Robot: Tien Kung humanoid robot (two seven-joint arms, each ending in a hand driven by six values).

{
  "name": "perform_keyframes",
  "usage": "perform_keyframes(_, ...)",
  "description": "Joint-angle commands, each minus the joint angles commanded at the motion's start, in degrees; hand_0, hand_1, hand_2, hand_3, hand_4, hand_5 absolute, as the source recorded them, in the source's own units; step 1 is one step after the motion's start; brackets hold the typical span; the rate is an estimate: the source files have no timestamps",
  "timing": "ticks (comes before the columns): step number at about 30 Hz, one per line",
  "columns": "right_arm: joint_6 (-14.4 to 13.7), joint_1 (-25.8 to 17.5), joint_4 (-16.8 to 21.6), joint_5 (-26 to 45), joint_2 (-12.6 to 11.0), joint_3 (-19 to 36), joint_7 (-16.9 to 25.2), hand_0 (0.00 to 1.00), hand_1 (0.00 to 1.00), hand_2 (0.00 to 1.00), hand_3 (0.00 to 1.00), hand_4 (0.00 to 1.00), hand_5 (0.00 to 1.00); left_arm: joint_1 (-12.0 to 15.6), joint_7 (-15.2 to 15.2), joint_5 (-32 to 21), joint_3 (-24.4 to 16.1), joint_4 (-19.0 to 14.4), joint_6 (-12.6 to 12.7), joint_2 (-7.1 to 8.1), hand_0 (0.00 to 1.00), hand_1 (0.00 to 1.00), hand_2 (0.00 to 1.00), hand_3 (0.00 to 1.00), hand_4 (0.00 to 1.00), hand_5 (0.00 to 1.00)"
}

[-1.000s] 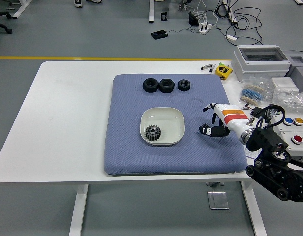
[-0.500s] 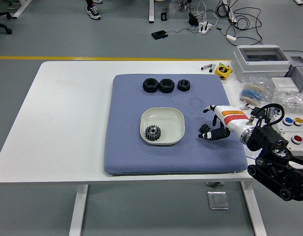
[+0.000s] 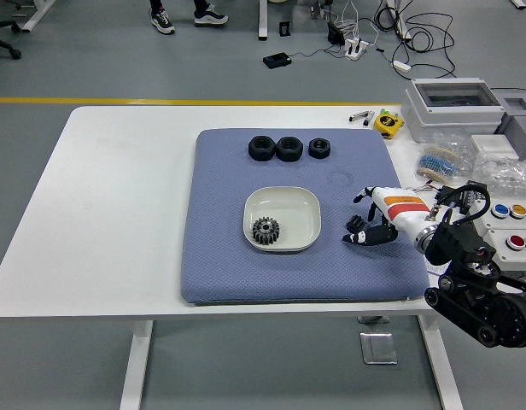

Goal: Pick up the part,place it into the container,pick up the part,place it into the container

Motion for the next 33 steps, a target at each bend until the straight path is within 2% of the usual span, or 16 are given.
perform_keyframes(8, -0.12, 0.25, -3.47, 2.36, 0.98, -0.94, 0.31, 0.152, 0.22, 0.349, 0.513, 0.914, 0.497, 0.16, 0.19, 0.61, -0.37, -0.03, 0.06, 0.01, 0.617, 0.592, 0.698, 0.598, 0.582, 0.593)
perform_keyframes(17, -2.38, -0.12, -3.65, 3.83, 1.25, -1.48, 1.36, 0.143, 0.196, 0.336, 0.493, 0.892, 0.513, 0.26, 0.51, 1.6, -0.99, -0.06, 0.09, -0.01, 0.617, 0.592, 0.697, 0.599, 0.582, 0.592)
perform_keyframes(18, -2.56, -0.16, -3.73, 4.03, 1.29, -1.46, 1.52, 0.133, 0.19, 0.318, 0.487, 0.917, 0.572, 0.25, 0.54, 1.69, -1.03, -0.06, 0.1, 0.0, 0.617, 0.593, 0.697, 0.599, 0.582, 0.592)
perform_keyframes(33, -4.47, -0.19, -5.32, 6.53, 2.48, -2.68, 2.39, 0.108, 0.171, 0.305, 0.479, 0.906, 0.61, -0.16, 0.11, 0.79, -0.3, -0.13, -0.08, -0.03, 0.617, 0.593, 0.698, 0.599, 0.582, 0.592)
